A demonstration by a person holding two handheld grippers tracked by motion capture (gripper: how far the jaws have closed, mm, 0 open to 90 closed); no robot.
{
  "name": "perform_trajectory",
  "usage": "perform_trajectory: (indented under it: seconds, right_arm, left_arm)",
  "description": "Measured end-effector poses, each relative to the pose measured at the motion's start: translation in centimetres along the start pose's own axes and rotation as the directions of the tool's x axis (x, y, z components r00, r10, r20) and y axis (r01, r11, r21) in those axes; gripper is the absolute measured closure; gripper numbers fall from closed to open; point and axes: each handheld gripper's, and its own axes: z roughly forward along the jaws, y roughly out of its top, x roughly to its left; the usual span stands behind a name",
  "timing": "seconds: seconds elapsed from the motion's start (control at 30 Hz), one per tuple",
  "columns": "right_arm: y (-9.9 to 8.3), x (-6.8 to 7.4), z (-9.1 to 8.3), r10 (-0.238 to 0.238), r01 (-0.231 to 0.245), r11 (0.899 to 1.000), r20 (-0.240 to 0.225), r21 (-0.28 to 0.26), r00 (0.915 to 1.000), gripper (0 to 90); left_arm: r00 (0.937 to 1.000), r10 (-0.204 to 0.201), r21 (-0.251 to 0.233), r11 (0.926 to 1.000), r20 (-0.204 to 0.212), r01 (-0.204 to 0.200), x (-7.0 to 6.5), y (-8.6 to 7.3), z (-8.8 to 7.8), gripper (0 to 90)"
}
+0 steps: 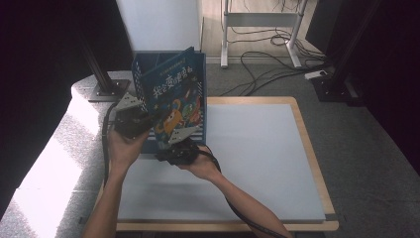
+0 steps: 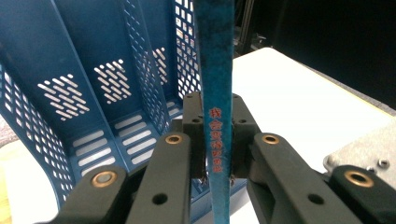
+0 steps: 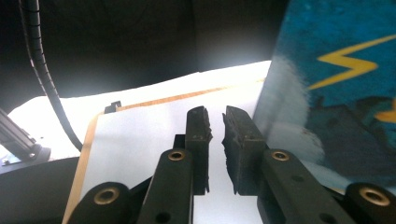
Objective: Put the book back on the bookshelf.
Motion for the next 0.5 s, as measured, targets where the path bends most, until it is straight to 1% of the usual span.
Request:
perform_trajectory:
  seconds: [0.07,0.1,0.13,0.17,0.2,0.27,0.37,0.43,0.47,0.5]
  right_arm:
    - [0.0,0.0,0.2,-0.007,0.007,1.0,0.028,0.007,0.9996,81.8]
    - [0.0,0.0,0.2,-0.007,0.007,1.0,0.028,0.007,0.9996,81.8]
    - [-0.1,0.0,0.2,-0.001,0.001,1.0,0.034,0.002,0.9994,84.1]
    - [-0.1,0.1,0.2,-0.01,0.01,1.0,0.047,0.001,0.9988,84.8]
    - [-0.1,0.1,0.2,-0.01,0.01,1.0,0.047,0.001,0.9988,84.8]
    - [0.0,0.4,0.2,-0.034,0.034,0.999,0.077,0.008,0.9964,86.4]
    - [0.0,0.6,0.0,-0.06,0.059,0.998,0.099,0.013,0.9933,88.4]
    - [0.0,0.4,-0.1,-0.066,0.064,0.998,0.126,0.02,0.9897,88.5]
    - [-0.1,0.2,-0.1,-0.065,0.063,0.998,0.137,0.021,0.9884,88.5]
    - [-0.1,0.2,-0.1,-0.065,0.063,0.998,0.137,0.021,0.9884,88.5]
  left_arm:
    - [0.9999,-0.014,-0.001,0.9999,-0.001,0.014,-0.1,0.0,0.0,82.1]
    - [0.9997,-0.023,-0.003,0.9997,0.0,0.023,-0.2,0.0,0.0,82.1]
    - [0.9987,-0.051,-0.012,0.9987,0.0,0.051,-0.4,0.0,0.1,82.9]
    - [0.9985,-0.055,-0.017,0.9984,-0.004,0.055,-0.6,0.0,0.1,83.0]
    - [0.9985,-0.055,-0.017,0.9984,-0.004,0.055,-0.6,0.0,0.1,83.1]
    - [0.9984,-0.056,-0.02,0.9983,-0.013,0.055,-1.0,0.1,0.2,83.1]
    - [0.997,-0.073,-0.032,0.9969,-0.024,0.072,-1.2,0.2,0.5,83.2]
    - [0.996,-0.08,-0.042,0.9961,-0.041,0.078,-1.4,0.2,0.9,83.3]
    - [0.996,-0.08,-0.042,0.9961,-0.041,0.078,-1.4,0.2,0.9,83.3]
    - [0.9957,-0.079,-0.045,0.996,-0.049,0.077,-1.5,0.2,1.0,83.3]
